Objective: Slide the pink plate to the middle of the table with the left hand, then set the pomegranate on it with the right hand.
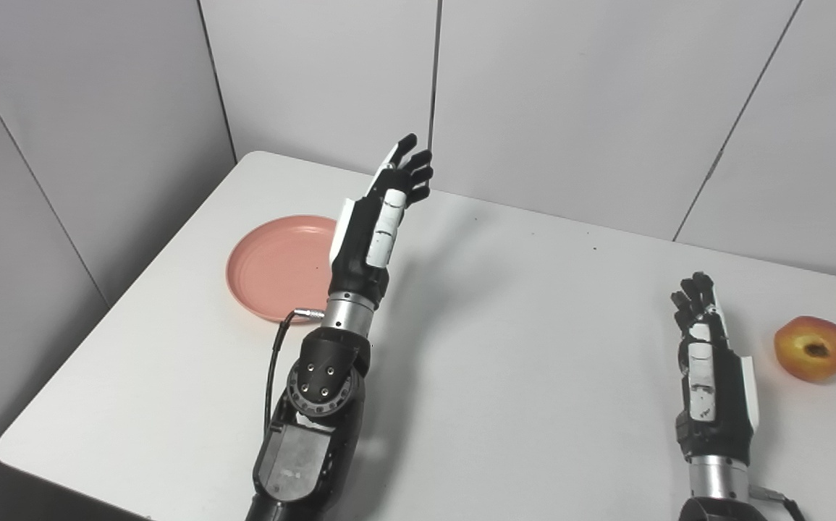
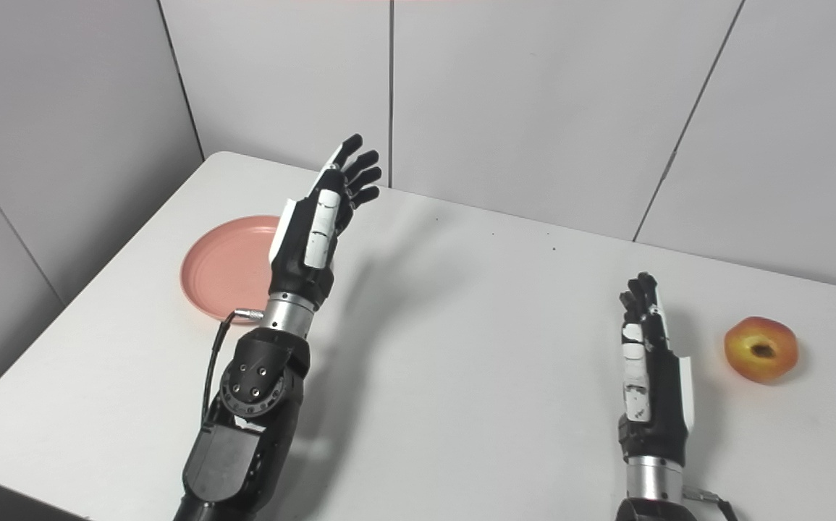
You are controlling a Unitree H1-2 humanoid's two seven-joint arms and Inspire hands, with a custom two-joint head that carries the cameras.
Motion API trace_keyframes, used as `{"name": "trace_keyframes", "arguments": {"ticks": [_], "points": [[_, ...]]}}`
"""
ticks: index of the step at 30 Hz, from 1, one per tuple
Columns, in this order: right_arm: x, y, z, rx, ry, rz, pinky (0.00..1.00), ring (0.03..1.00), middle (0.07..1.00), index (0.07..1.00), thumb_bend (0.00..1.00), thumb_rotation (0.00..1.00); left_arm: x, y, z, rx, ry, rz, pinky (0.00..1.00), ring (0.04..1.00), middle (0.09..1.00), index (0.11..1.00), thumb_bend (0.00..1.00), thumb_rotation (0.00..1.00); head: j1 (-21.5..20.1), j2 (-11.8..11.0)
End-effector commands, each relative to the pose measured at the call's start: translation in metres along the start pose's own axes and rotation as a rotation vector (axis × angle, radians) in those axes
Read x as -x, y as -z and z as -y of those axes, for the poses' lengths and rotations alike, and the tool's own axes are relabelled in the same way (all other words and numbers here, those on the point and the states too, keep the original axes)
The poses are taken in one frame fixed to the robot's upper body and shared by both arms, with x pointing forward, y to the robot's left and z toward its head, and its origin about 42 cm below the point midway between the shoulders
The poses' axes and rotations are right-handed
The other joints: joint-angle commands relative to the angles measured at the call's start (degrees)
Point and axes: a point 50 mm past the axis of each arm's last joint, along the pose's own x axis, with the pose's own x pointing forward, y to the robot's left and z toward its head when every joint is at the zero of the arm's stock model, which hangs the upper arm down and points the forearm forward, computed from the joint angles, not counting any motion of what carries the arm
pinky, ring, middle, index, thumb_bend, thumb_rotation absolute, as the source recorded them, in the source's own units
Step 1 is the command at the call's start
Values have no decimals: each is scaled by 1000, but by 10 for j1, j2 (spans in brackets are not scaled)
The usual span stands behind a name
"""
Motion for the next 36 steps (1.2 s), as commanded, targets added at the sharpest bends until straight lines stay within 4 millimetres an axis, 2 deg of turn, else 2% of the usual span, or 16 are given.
{"name": "trace_keyframes", "arguments": {"ticks": [1, 8, 13, 20, 24, 31, 36], "points": [[18, 21, 5, 14, 14, -97, 992, 949, 959, 961, 590, 961, -21, -22, -7, -14, -10, 89, 851, 865, 878, 890, 818, 1000, 0, 1], [17, 21, 7, 18, -2, -100, 994, 957, 963, 968, 582, 956, -39, -25, -50, -96, -39, 37, 889, 873, 877, 887, 837, 1000, 5, 2], [18, 21, 6, 14, 0, -106, 1000, 958, 963, 966, 581, 956, -47, -25, -78, -170, -73, -1, 909, 851, 840, 841, 876, 1000, 2, 0], [17, 20, 8, 13, 2, -103, 987, 949, 957, 961, 597, 949, -54, -25, -108, -225, -104, -39, 831, 786, 781, 782, 902, 1000, 3, 1], [17, 20, 8, 12, 5, -103, 988, 947, 956, 960, 585, 955, -51, -25, -128, -251, -100, -18, 771, 786, 790, 800, 895, 1000, 7, -1], [17, 20, 9, 11, 12, -96, 990, 945, 952, 956, 586, 957, -43, -19, -158, -215, -114, -46, 782, 792, 795, 804, 877, 1000, 7, 0], [16, 20, 9, 10, 10, -94, 993, 946, 951, 955, 576, 953, -34, -18, -175, -263, -138, -68, 787, 805, 808, 820, 896, 1000, 7, 1]]}}
